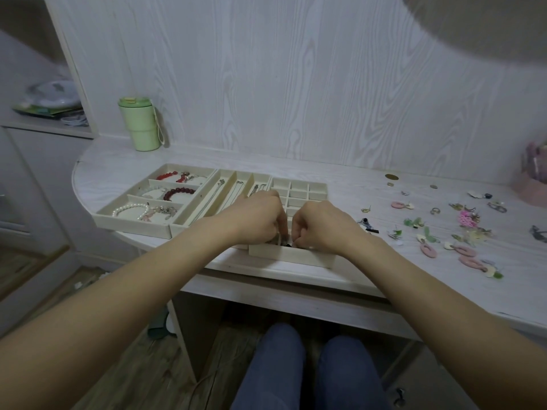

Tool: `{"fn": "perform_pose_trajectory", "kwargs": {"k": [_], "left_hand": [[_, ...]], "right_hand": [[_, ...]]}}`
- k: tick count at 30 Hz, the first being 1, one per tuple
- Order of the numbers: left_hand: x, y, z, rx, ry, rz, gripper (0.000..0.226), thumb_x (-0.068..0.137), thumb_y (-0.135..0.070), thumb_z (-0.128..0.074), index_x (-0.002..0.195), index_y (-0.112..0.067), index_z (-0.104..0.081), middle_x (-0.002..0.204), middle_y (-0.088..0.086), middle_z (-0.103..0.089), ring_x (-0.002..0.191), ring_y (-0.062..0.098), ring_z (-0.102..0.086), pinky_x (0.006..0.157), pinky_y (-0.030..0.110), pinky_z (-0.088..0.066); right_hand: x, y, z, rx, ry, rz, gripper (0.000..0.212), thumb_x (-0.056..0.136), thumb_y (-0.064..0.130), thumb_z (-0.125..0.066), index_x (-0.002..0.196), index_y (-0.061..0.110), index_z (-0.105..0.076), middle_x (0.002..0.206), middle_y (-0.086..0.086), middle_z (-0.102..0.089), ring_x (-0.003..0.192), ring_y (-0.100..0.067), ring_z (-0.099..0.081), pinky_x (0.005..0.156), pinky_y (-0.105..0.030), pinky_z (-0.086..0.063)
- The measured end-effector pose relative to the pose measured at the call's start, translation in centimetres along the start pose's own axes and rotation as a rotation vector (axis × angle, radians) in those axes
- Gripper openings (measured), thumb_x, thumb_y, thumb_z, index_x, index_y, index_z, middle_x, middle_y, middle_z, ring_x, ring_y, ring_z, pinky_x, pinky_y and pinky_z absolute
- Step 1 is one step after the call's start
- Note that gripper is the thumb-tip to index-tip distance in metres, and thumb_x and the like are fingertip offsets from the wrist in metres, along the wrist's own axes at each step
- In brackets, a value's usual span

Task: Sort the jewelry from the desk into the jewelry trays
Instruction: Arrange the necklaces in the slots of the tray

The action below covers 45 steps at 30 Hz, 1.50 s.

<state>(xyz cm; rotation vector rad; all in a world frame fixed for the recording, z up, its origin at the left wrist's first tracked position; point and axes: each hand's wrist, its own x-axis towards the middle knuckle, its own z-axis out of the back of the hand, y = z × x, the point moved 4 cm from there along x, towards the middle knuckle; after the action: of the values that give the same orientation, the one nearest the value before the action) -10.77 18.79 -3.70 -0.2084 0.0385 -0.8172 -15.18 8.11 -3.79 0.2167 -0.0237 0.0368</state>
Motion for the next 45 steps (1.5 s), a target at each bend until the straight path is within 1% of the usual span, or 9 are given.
{"fn": "perform_pose_trajectory", "kwargs": {"k": [4, 12, 15, 19, 24, 32, 38, 41, 45], "left_hand": [[0.3, 0.0, -0.3, -0.074, 0.018, 0.029, 0.030, 0.083, -0.005, -0.052, 0.091, -0.024, -0.075, 0.114, 0.001, -0.049, 0.107, 0.016, -0.051, 0.092, 0.039, -0.045], [1.0, -0.5, -0.8, -0.046, -0.014, 0.083, 0.008, 0.080, -0.019, -0.068, 0.082, -0.015, -0.075, 0.076, -0.003, -0.059, 0.077, 0.018, -0.055, 0.069, 0.031, -0.047], [1.2, -0.6, -1.0, -0.041, -0.024, 0.113, 0.010, 0.081, -0.017, -0.067, 0.077, -0.010, -0.072, 0.061, -0.007, -0.052, 0.070, 0.019, -0.050, 0.067, 0.031, -0.043], [1.4, 0.1, -1.3, -0.124, -0.028, 0.160, 0.018, 0.082, -0.018, -0.066, 0.075, -0.003, -0.073, 0.069, 0.007, -0.067, 0.072, 0.024, -0.063, 0.069, 0.038, -0.054], [1.4, -0.1, -1.2, -0.120, -0.027, 0.153, 0.016, 0.081, -0.019, -0.068, 0.075, -0.007, -0.075, 0.054, -0.008, -0.055, 0.061, 0.013, -0.054, 0.063, 0.029, -0.048], [1.5, -1.2, -0.8, 0.022, -0.030, 0.101, 0.008, 0.079, -0.015, -0.068, 0.081, -0.011, -0.075, 0.066, -0.006, -0.051, 0.091, 0.020, -0.058, 0.076, 0.034, -0.047], [1.1, -2.4, 0.2, 0.275, -0.061, 0.082, 0.005, 0.082, -0.017, -0.063, 0.077, -0.018, -0.065, 0.111, 0.002, -0.050, 0.108, 0.021, -0.048, 0.088, 0.037, -0.031], [1.4, -2.9, 0.0, 0.397, -0.027, 0.052, 0.025, 0.085, -0.017, -0.059, 0.066, -0.020, -0.043, 0.109, 0.002, -0.051, 0.107, 0.021, -0.049, 0.092, 0.041, -0.029], [1.6, -3.3, -0.1, 0.380, 0.053, 0.045, 0.032, 0.087, -0.019, -0.057, 0.064, -0.020, -0.036, 0.105, 0.003, -0.047, 0.108, 0.021, -0.047, 0.101, 0.046, -0.027]], "right_hand": [[0.0, -0.1, 0.1, 0.006, 0.001, -0.028, 0.017, 0.078, 0.004, -0.061, 0.078, 0.018, -0.073, 0.071, 0.007, -0.059, 0.079, -0.015, -0.058, 0.065, -0.031, -0.050], [0.1, -0.6, -0.4, 0.020, 0.061, -0.026, 0.016, 0.081, 0.011, -0.061, 0.085, 0.014, -0.076, 0.087, -0.009, -0.071, 0.085, -0.026, -0.064, 0.073, -0.038, -0.055], [-0.2, -0.6, -0.2, -0.023, 0.105, -0.013, 0.023, 0.085, 0.012, -0.056, 0.095, 0.016, -0.076, 0.096, -0.007, -0.072, 0.092, -0.024, -0.063, 0.080, -0.040, -0.055], [-0.7, -0.6, 0.1, -0.072, 0.129, -0.002, 0.034, 0.088, 0.006, -0.047, 0.100, 0.022, -0.075, 0.104, -0.001, -0.071, 0.099, -0.020, -0.061, 0.084, -0.038, -0.053], [-0.8, -0.6, 0.1, -0.044, 0.104, 0.012, 0.036, 0.088, 0.005, -0.046, 0.100, 0.021, -0.075, 0.102, -0.001, -0.071, 0.099, -0.020, -0.061, 0.084, -0.036, -0.053], [-1.0, -0.3, 0.1, -0.127, 0.178, 0.033, 0.039, 0.089, 0.006, -0.045, 0.110, 0.025, -0.072, 0.111, -0.001, -0.068, 0.100, -0.021, -0.059, 0.081, -0.034, -0.052], [-0.8, 0.1, -0.1, -0.250, 0.171, 0.013, 0.032, 0.093, 0.011, -0.041, 0.112, 0.017, -0.065, 0.114, -0.005, -0.061, 0.102, -0.025, -0.057, 0.081, -0.037, -0.052], [-0.6, 0.2, -0.1, -0.241, 0.190, 0.006, 0.029, 0.093, 0.014, -0.042, 0.108, 0.018, -0.067, 0.109, -0.004, -0.065, 0.099, -0.025, -0.058, 0.083, -0.039, -0.052], [-0.4, -0.2, -0.1, -0.210, 0.215, -0.002, 0.029, 0.092, 0.014, -0.042, 0.108, 0.018, -0.067, 0.109, -0.003, -0.066, 0.100, -0.024, -0.058, 0.087, -0.042, -0.052]]}}
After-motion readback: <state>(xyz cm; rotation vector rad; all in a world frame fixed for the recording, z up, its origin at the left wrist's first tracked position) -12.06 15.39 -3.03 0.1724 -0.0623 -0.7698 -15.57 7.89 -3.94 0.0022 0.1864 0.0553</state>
